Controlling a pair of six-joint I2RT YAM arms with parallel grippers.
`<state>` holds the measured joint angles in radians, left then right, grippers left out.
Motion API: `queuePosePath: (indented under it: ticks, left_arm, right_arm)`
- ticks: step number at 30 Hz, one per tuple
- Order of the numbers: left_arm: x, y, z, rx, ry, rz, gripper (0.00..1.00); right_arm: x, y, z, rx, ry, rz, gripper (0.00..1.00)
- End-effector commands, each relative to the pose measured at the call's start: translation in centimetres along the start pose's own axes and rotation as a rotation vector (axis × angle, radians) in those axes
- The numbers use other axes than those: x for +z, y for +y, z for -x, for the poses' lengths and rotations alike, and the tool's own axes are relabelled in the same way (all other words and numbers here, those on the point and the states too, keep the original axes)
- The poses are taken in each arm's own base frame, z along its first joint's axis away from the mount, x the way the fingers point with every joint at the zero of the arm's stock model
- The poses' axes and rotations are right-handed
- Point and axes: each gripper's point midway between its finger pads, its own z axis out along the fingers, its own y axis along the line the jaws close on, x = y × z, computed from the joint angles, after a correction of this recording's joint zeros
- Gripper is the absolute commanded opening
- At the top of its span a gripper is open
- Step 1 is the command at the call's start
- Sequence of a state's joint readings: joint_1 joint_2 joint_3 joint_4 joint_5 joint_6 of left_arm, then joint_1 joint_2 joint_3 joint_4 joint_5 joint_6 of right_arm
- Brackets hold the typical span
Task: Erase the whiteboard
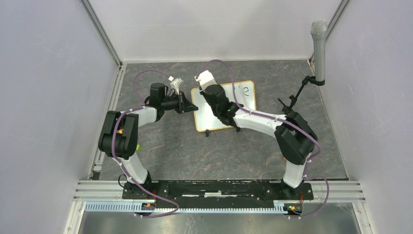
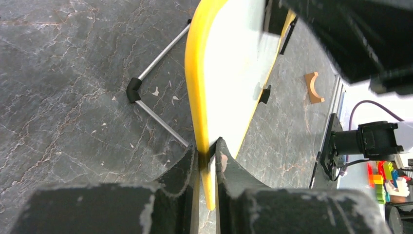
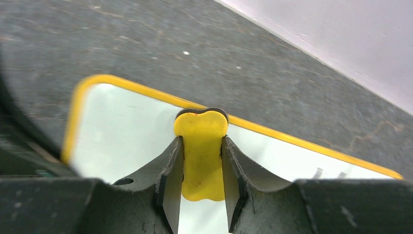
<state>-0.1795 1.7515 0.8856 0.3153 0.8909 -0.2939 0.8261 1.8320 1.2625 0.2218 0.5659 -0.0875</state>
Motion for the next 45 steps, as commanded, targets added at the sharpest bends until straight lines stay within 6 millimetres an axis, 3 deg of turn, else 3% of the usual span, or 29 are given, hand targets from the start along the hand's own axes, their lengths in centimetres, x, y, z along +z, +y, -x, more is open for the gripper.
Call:
queuePosePath:
  ticks: [1, 9, 15, 20, 30, 34, 38, 45]
  left_arm:
    - [0.5, 3.1, -1.5, 0.044, 0.036, 0.137, 0.02]
    - [0.5, 3.2, -1.4, 0.043, 0.033, 0.144, 0.02]
    - [0.5, 3.3, -1.5, 0.04, 0.036, 0.144, 0.02]
    - [0.5, 3.3, -1.4, 0.039, 0.038, 0.144, 0.02]
    - [0.6, 3.3, -1.5, 0.037, 0.04, 0.146, 0.02]
    - [0.6, 3.3, -1.5, 0.037, 0.04, 0.147, 0.02]
    - [0.6, 3.3, -1.5, 0.037, 0.041, 0.145, 0.02]
    - [0.6, 3.4, -1.4, 0.037, 0.041, 0.148, 0.02]
  right_arm:
    - [-0.1, -6.6, -2.7, 0.01, 0.042, -0.138, 0.38]
    - [-0.9, -13.4, -5.6, 0.033, 0.064, -0.191, 0.38]
    - [-0.8, -16.3, -7.2, 0.094, 0.082, -0.189, 0.38]
    - [-0.5, -14.5, -6.5, 0.118, 0.057, -0.095, 0.37]
    - [-0.8, -4.8, -3.8, 0.089, -0.007, 0.105, 0.37]
    - [-0.2, -3.5, -2.7, 0.112, -0.021, 0.133, 0.37]
    - [0.2, -5.9, -3.1, 0.124, -0.007, 0.078, 0.37]
    - [0.0, -12.9, -5.8, 0.194, 0.024, -0.045, 0.37]
